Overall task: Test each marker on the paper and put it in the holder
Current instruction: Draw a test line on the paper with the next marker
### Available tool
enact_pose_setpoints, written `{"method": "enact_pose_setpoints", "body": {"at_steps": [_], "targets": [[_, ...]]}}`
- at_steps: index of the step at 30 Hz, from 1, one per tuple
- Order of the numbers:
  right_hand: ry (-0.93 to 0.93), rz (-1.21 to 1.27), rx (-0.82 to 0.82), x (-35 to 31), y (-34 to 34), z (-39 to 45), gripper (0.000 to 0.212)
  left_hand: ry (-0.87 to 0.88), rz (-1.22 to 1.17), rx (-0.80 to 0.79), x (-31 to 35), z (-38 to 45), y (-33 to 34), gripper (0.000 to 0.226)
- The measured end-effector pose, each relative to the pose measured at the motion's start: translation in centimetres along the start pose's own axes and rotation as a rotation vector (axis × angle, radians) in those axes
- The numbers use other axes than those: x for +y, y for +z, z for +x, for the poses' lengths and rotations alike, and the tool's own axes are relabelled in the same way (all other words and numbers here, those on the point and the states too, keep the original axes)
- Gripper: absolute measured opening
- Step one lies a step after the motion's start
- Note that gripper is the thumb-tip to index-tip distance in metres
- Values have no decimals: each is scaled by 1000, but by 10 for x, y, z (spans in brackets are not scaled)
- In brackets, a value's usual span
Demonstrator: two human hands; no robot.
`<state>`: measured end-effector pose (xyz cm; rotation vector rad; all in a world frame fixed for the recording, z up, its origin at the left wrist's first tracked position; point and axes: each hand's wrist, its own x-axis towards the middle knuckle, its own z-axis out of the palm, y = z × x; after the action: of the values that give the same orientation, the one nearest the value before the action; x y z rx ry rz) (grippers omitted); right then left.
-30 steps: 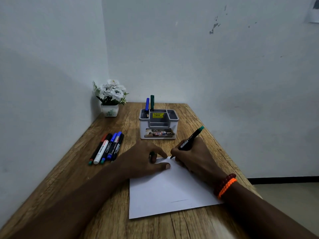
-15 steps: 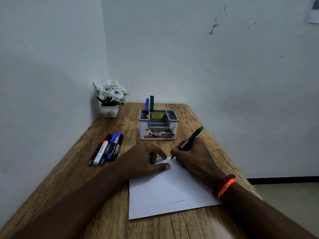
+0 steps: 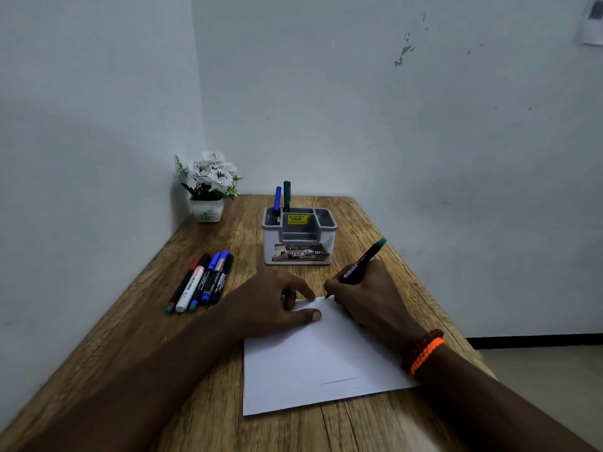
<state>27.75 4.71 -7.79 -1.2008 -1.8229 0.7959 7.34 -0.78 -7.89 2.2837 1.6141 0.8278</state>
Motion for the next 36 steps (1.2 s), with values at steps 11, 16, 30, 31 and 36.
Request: {"method": "enact_pose_setpoints", "body": {"at_steps": [11,16,30,31,36], "targets": [[-20,-25,-6,0,-1,0,17,1,17,-8,-1,0,1,44],[-18,-16,-11,1,-2,-1,15,8,29,-8,-3,1,1,44],[14,-15,4,4,-1,1,19,28,41,-31,-5,2,2,49],[12,-18,7,4,-1,1,18,27,40,-29,-6,2,3,50],[3,-33,23,2,-2,2,18,28,36,-27,-7,1,2,51]]}}
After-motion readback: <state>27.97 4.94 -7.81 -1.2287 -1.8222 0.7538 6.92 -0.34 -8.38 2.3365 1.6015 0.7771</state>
